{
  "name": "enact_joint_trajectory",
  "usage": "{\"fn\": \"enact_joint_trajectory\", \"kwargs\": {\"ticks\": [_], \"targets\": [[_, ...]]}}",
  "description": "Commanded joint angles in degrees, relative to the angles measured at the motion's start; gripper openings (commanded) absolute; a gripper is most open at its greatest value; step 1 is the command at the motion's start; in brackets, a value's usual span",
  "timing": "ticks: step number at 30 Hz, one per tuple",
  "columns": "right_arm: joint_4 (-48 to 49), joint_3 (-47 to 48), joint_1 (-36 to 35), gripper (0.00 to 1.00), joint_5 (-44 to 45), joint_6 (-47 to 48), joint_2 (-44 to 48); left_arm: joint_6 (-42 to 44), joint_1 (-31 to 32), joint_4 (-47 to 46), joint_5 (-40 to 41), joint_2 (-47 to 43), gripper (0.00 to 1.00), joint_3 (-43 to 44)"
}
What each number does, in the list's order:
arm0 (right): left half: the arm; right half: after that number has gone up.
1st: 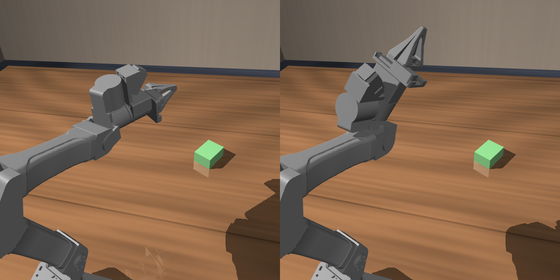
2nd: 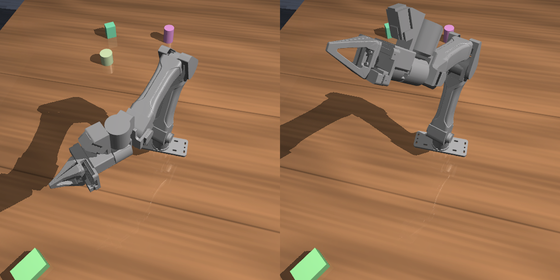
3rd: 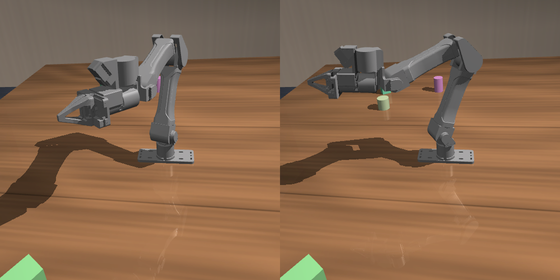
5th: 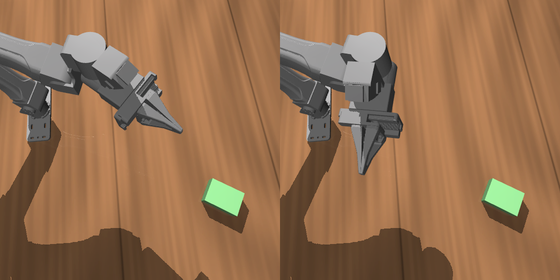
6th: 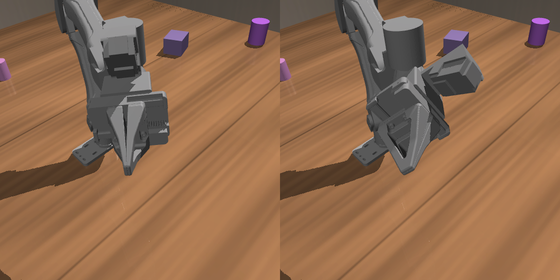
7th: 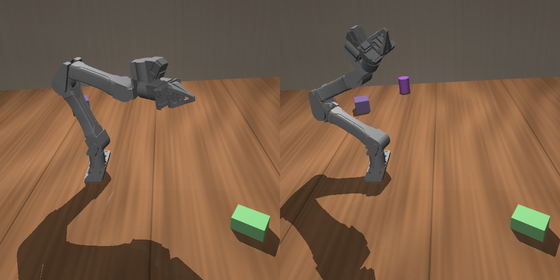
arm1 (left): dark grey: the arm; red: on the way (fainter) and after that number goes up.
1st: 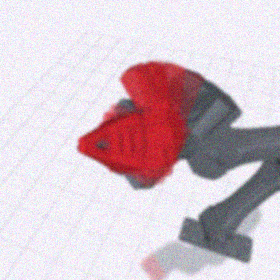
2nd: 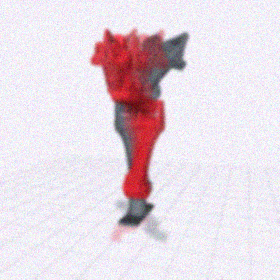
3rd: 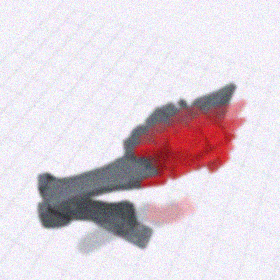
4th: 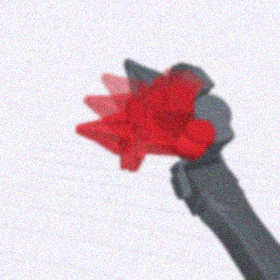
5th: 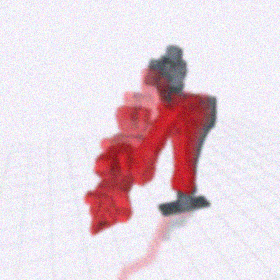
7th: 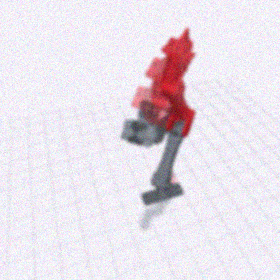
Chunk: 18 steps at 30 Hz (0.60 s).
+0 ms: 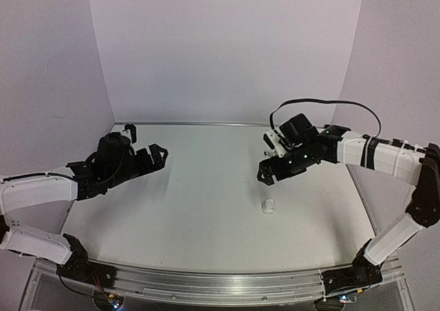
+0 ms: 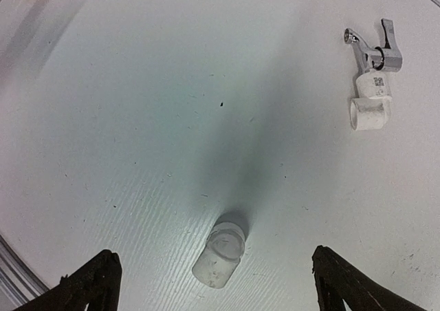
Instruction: Install the water faucets
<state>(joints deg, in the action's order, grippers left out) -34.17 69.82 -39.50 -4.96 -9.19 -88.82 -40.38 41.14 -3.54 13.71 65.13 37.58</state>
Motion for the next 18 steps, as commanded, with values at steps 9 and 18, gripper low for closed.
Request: {"fn": "enact_joint_trajectory", "kwargs": {"ticks": [9, 18], "targets": [[12.5, -8.1, -0.3, 0.98, 0.6, -1.0, 4.7, 4.3, -22.3, 21.3, -2.1, 16.5, 1.0, 18.6], [15.3, -14.4, -0.3, 0.98, 0.9, 0.1, 11.7, 9.5, -32.3, 25.1, 1.1, 37.6, 1.0, 35.7]]}}
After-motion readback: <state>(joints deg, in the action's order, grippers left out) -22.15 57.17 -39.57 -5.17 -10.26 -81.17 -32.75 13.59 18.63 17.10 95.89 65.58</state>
